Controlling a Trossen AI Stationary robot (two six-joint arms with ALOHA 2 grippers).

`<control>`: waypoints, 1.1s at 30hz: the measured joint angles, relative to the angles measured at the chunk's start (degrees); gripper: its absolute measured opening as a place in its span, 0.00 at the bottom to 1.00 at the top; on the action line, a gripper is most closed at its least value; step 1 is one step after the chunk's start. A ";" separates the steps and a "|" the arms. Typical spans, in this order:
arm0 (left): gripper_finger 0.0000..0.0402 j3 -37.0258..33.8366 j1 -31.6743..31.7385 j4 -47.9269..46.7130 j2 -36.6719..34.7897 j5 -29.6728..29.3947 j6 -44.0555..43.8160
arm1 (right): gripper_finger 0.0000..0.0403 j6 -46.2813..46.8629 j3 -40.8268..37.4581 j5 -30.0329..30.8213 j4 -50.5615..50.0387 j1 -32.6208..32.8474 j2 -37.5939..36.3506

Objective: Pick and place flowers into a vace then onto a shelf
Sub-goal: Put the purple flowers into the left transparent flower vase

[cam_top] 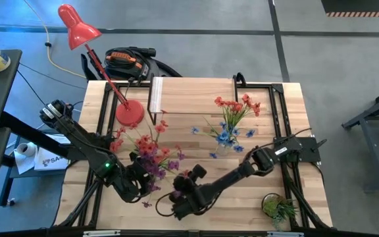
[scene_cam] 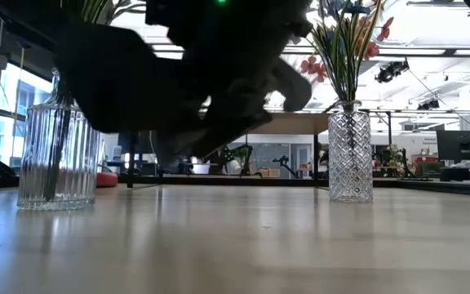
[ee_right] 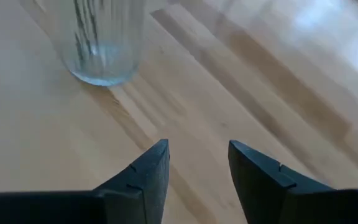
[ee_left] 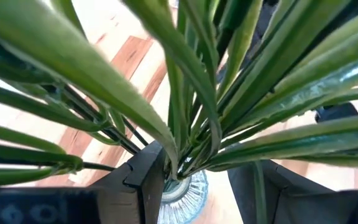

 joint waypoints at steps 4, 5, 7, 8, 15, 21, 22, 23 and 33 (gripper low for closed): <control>0.50 0.00 0.00 -0.42 0.00 -0.02 0.02 | 0.40 -1.29 -0.08 1.37 5.50 -0.24 0.00; 0.50 0.00 0.00 -0.56 0.00 -0.02 0.18 | 0.40 -1.36 -0.09 3.05 5.50 -0.10 0.00; 0.50 0.00 0.00 -0.52 0.00 -0.02 1.01 | 0.41 -1.73 -0.10 5.82 5.76 0.15 0.00; 0.50 0.00 0.00 -0.52 0.00 -0.02 1.42 | 0.42 -2.09 -0.10 6.49 6.19 0.23 0.00; 0.50 0.00 0.00 -0.56 0.00 -0.26 1.98 | 0.38 -5.87 -0.13 7.16 18.47 0.35 0.33; 0.50 0.00 0.00 -0.49 0.00 -0.31 3.03 | 0.35 -11.66 -0.10 6.98 27.59 0.35 3.21; 0.50 0.00 0.00 -0.48 0.01 -0.29 3.19 | 0.35 -12.28 -0.12 5.54 29.79 0.24 4.38; 0.50 0.00 0.00 -0.47 0.00 -0.22 3.51 | 0.35 -12.86 -0.14 4.38 33.20 0.14 5.63; 0.50 0.00 0.00 -0.01 0.01 1.41 4.90 | 0.35 -17.06 -0.12 18.30 48.14 2.51 7.06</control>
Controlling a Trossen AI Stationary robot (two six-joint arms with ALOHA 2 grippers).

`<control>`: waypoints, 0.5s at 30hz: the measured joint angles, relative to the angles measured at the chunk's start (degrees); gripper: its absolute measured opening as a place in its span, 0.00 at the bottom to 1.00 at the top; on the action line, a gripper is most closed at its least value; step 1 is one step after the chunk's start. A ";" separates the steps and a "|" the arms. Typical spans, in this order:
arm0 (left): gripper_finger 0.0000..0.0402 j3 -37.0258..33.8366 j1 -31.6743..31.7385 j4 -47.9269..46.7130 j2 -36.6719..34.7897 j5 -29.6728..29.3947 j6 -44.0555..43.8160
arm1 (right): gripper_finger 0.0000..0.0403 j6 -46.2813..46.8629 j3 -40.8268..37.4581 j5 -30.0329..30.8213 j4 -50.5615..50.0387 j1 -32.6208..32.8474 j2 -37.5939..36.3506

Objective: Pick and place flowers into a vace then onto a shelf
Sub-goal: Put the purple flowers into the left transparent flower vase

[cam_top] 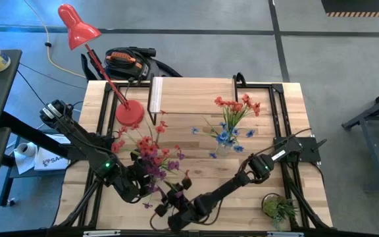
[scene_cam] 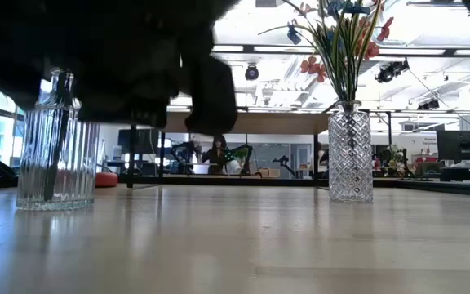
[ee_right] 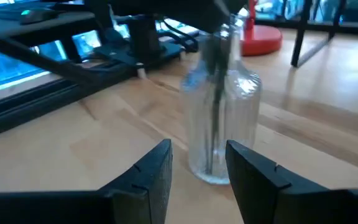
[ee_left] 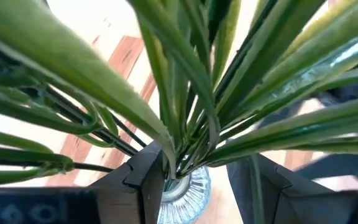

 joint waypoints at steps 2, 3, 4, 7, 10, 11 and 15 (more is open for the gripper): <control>0.50 0.00 0.00 0.48 -0.01 0.08 0.00 | 0.35 -1.99 0.00 -0.39 1.37 0.44 -0.22; 0.50 0.00 0.00 0.85 0.01 0.08 0.05 | 0.35 -2.30 0.00 -0.04 1.54 0.51 -0.32; 0.50 0.00 0.00 1.10 0.01 0.08 0.11 | 0.35 -2.43 0.00 0.67 1.53 0.50 -0.37; 0.50 0.00 0.00 1.78 -0.01 0.06 0.15 | 0.35 -5.84 0.00 1.62 1.63 0.04 -0.37; 0.50 0.00 0.00 3.54 0.01 -0.43 1.22 | 0.35 -8.75 0.15 1.06 2.18 -0.88 0.25; 0.50 0.00 0.00 4.16 0.00 -0.59 1.70 | 0.35 -9.42 0.11 0.27 1.89 -1.27 0.52; 0.50 0.00 0.00 4.84 0.01 -0.67 2.64 | 0.35 -12.39 -0.06 -4.23 1.44 -2.73 0.42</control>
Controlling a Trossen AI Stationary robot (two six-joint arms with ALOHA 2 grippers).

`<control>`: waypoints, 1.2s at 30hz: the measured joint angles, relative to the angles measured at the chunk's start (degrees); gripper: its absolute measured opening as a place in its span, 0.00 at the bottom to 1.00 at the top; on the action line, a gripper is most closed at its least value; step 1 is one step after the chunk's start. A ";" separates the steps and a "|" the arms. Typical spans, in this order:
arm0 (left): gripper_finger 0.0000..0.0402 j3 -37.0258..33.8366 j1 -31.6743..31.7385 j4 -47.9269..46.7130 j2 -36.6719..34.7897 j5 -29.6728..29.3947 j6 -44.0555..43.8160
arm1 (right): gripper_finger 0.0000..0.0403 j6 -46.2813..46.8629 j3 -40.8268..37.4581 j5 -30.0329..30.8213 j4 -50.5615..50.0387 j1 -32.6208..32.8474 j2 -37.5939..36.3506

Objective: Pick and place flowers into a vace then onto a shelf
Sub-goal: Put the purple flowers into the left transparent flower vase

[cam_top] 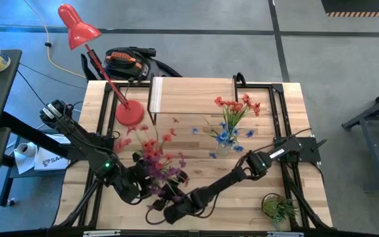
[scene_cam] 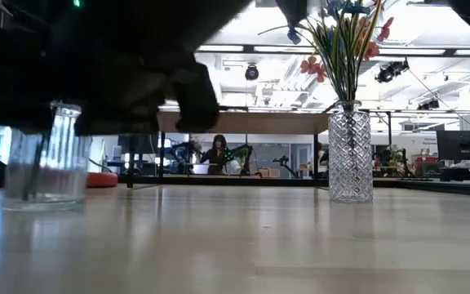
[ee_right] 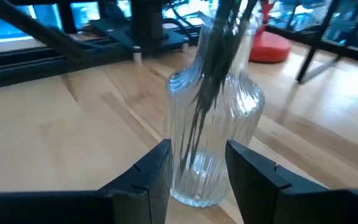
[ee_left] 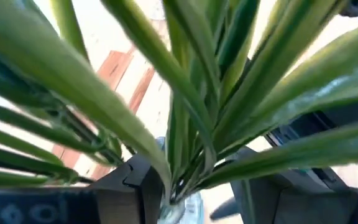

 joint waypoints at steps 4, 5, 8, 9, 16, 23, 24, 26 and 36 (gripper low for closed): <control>0.50 0.00 0.00 -0.28 0.00 -0.52 0.00 | 0.35 -2.38 0.12 -3.07 6.50 -0.62 -0.44; 0.50 0.00 0.00 -0.31 0.00 -0.82 0.01 | 0.35 -1.31 0.17 -4.05 7.06 -0.65 -0.49; 0.50 -0.01 0.00 -0.54 0.00 -1.14 0.02 | 0.34 6.31 0.17 -6.63 5.77 -0.65 -0.57; 0.50 0.00 0.00 -0.55 0.00 -1.36 0.02 | 0.33 8.97 0.17 -7.73 4.81 -0.65 -0.57; 0.50 0.00 -0.02 -2.01 0.00 -2.61 0.12 | 0.30 14.08 0.17 -16.28 -1.69 -1.13 -0.62; 0.50 0.00 -1.26 -9.15 0.00 -3.08 -7.66 | 0.43 11.29 0.17 -13.69 -6.03 -1.49 -0.62; 0.50 0.00 -1.70 -9.34 0.00 -3.81 -8.13 | 0.47 11.66 0.17 -13.68 -5.54 -1.63 -0.62; 0.50 0.00 -2.49 -9.56 0.00 -4.82 -9.05 | 0.58 12.58 0.17 -13.54 -5.13 -1.88 -0.62; 0.50 -0.03 -3.44 -9.85 0.00 -7.84 -10.58 | 0.91 -4.00 0.19 -6.55 -1.55 -3.94 0.02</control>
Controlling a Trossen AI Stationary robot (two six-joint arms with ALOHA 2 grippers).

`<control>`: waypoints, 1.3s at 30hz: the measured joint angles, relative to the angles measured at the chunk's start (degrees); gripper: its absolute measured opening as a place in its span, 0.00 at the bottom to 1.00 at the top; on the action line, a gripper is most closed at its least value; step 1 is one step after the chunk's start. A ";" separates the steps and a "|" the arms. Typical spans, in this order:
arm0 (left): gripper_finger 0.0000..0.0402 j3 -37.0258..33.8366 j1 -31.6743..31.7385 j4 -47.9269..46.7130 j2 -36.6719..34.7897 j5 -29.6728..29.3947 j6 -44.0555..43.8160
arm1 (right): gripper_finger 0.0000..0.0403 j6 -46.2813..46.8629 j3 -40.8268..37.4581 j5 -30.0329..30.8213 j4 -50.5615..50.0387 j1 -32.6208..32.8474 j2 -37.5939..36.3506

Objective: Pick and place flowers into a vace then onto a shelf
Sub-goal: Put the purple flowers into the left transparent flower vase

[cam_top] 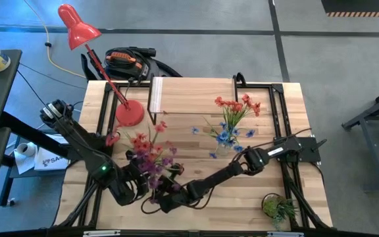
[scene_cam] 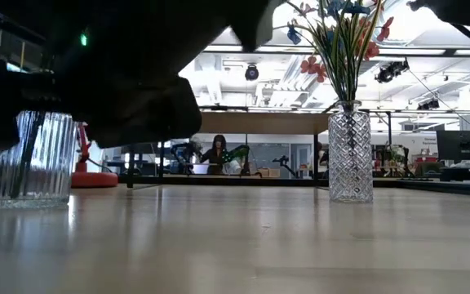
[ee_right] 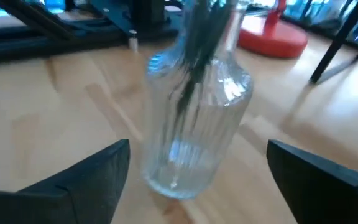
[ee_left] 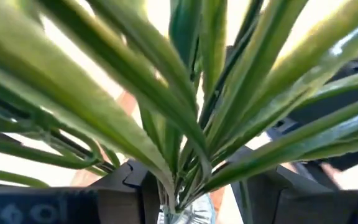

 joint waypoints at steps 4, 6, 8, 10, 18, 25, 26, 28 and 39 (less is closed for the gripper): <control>0.50 -0.05 -0.41 0.04 0.00 -0.63 -0.95 | 0.92 -6.85 -0.05 -2.46 6.15 -1.12 2.10; 0.50 -0.06 -0.36 0.01 0.00 -1.06 -1.64 | 0.91 -8.14 -0.15 -4.74 9.29 -1.54 2.66; 0.50 -0.06 -0.36 -0.05 0.00 -1.00 -1.73 | 0.91 -9.38 -0.13 -3.26 11.75 -1.74 2.82; 0.50 -0.06 -0.36 0.06 0.00 -0.35 -1.97 | 0.91 -10.55 -0.13 -1.53 12.92 -1.94 2.84; 0.48 -0.28 -0.32 2.86 0.04 0.37 -1.03 | 0.91 -10.15 -0.13 -6.10 15.06 -3.68 3.43; 0.40 -0.34 -0.25 4.82 0.02 0.02 -0.04 | 0.91 -11.34 -0.13 -4.00 14.93 -4.46 3.45; 0.39 -0.34 -0.25 4.84 0.02 0.00 -0.02 | 0.90 -11.85 -0.13 -3.47 14.91 -4.55 3.45; 0.37 -0.34 -0.25 4.73 0.02 0.08 -0.02 | 0.89 -12.05 -0.13 -3.16 14.59 -4.82 3.45; 0.33 -0.10 -0.26 0.63 -0.09 1.38 -1.84 | 0.68 -12.89 0.01 -4.15 12.35 -5.55 3.45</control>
